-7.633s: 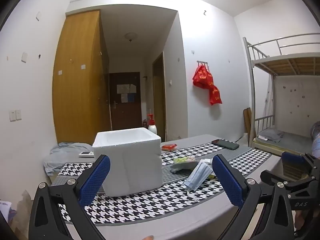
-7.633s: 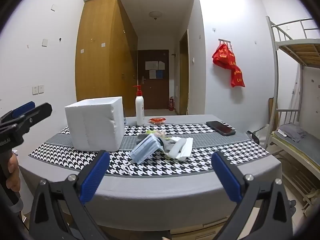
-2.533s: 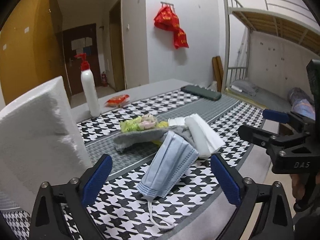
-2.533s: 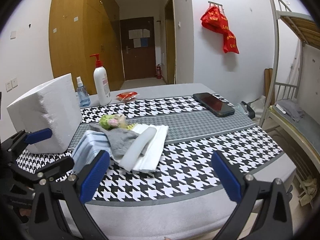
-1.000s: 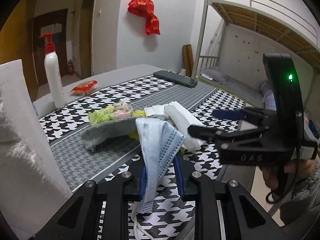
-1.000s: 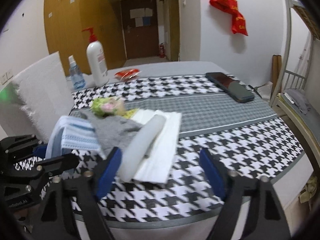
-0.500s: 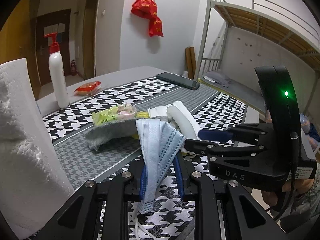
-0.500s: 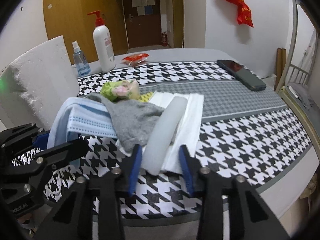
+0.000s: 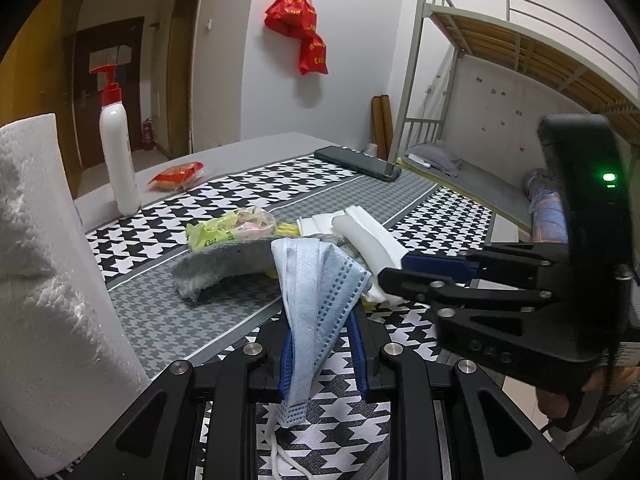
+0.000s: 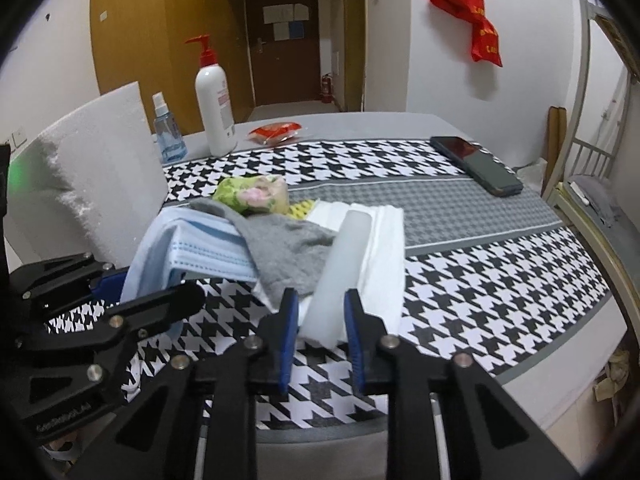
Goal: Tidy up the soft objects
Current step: 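Close the right gripper on the white foam cylinder lying on the cloth, then lift the white cylinder with right gripper while left gripper lifts the mask toward the foam box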
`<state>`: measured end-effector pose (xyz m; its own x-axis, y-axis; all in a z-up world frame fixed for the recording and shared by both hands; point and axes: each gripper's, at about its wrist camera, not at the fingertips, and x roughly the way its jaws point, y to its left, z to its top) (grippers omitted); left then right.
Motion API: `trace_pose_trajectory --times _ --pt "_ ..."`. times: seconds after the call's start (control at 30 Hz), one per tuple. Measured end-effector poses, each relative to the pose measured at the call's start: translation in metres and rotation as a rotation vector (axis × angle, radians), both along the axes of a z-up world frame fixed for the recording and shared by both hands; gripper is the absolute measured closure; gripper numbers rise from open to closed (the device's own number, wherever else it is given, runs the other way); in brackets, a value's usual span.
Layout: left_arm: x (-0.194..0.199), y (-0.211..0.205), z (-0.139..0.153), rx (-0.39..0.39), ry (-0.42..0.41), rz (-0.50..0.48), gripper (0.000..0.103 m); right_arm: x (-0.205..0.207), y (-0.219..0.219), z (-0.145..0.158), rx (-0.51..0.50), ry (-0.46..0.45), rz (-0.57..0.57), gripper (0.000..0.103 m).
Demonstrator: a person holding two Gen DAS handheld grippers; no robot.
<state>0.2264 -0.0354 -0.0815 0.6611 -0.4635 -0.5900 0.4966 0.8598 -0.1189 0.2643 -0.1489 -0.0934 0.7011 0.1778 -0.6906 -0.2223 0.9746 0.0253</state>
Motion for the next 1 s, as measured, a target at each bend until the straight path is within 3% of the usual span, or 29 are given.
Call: trace_pose_trajectory --times 0.17,0.5,1.0 --pt "0.000 -0.001 -0.001 -0.001 0.003 0.002 0.078 0.011 -0.002 -0.013 0.002 0.056 -0.031 0.076" --pt "-0.002 -0.001 0.000 -0.005 -0.001 -0.004 0.078 0.013 -0.004 -0.019 0.017 0.077 -0.025 0.080" --pt "-0.008 0.003 0.008 -0.035 -0.047 -0.002 0.078 -0.009 -0.037 0.021 0.148 0.013 -0.059 0.083"
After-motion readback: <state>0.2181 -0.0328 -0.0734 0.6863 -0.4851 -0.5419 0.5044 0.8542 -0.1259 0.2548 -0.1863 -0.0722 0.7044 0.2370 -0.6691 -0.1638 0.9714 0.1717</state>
